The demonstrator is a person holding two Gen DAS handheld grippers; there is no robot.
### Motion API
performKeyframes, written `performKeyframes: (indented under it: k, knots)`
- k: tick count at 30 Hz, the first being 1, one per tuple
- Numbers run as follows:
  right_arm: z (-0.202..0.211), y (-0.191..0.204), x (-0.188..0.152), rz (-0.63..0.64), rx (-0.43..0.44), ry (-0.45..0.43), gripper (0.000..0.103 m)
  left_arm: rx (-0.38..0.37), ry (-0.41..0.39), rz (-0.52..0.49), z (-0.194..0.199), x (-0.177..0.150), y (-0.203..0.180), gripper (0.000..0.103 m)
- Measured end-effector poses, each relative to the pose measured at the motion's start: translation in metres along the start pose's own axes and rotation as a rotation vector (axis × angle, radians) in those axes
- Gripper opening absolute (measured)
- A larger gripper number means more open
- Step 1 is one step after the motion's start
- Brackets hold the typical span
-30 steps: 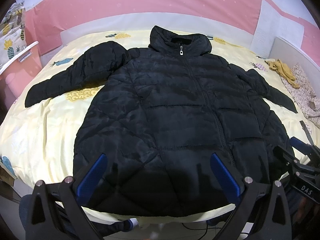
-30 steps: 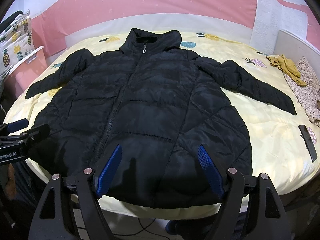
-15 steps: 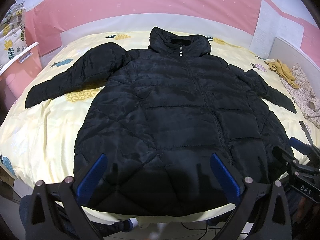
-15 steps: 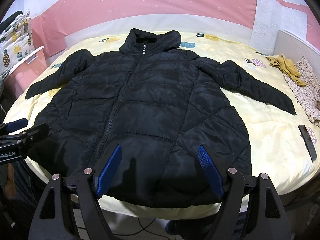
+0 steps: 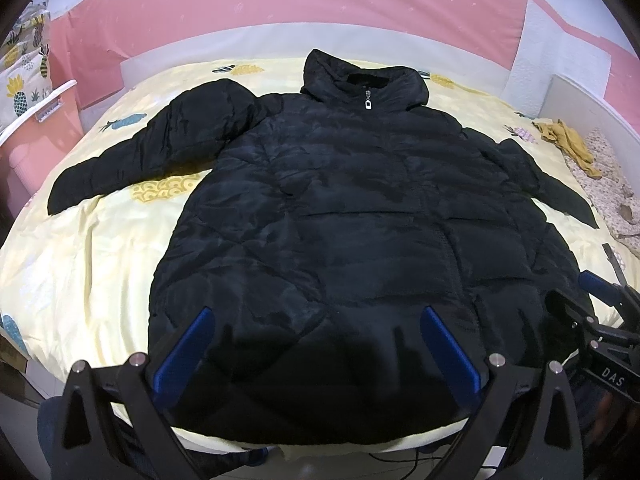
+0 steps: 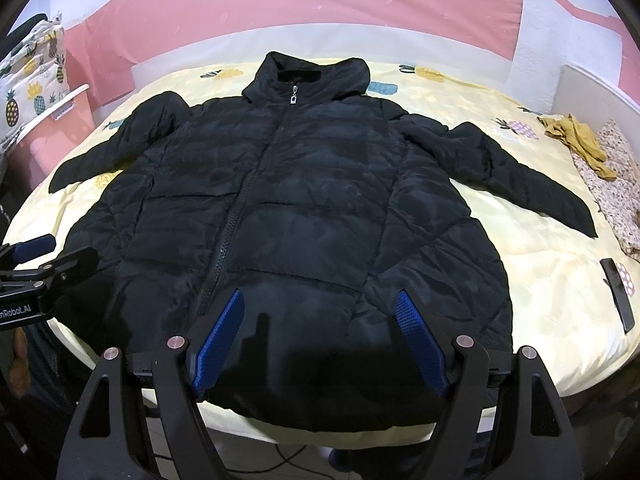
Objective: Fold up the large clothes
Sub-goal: 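Grasp the black jacket sleeve with the left tool and lift it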
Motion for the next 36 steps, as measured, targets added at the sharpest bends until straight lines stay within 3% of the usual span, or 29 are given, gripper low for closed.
performKeyframes:
  k: [14, 18, 25, 29, 34, 36]
  knots:
    - [-0.028, 0.025, 0.024, 0.055, 0.047, 0.004, 0.078, -0.007, 0.003, 0.092, -0.031, 0.018, 0.041, 0.103]
    - [-0.041, 0.044, 0.046, 0.082, 0.104, -0.013, 0.078, 0.034, -0.012, 0.136, -0.044, 0.033, 0.072, 0.103]
    - [-0.07, 0.077, 0.079, 0.154, 0.127, -0.024, 0.078, 0.077, -0.048, 0.225, -0.067, 0.055, 0.14, 0.103]
    - [-0.086, 0.092, 0.094, 0.181, 0.161, -0.025, 0.078, 0.083, -0.038, 0.296, -0.088, 0.065, 0.184, 0.103]
    - [-0.108, 0.11, 0.109, 0.219, 0.179, -0.019, 0.078, 0.161, -0.024, 0.376, -0.109, 0.069, 0.241, 0.103]
    - [-0.116, 0.113, 0.113, 0.232, 0.176, -0.006, 0.078, 0.15, -0.017, 0.415, -0.117, 0.069, 0.259, 0.103]
Point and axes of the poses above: each gripper's, at about its wrist camera, not at the fingertips, and z roughly against the way its jaws point, y to its left, x to its top, the point moved 7 cm from there along -z, roughly the way its jaws point, and after that the axes turned 7 degrees about -z, right-handed, at the moved point
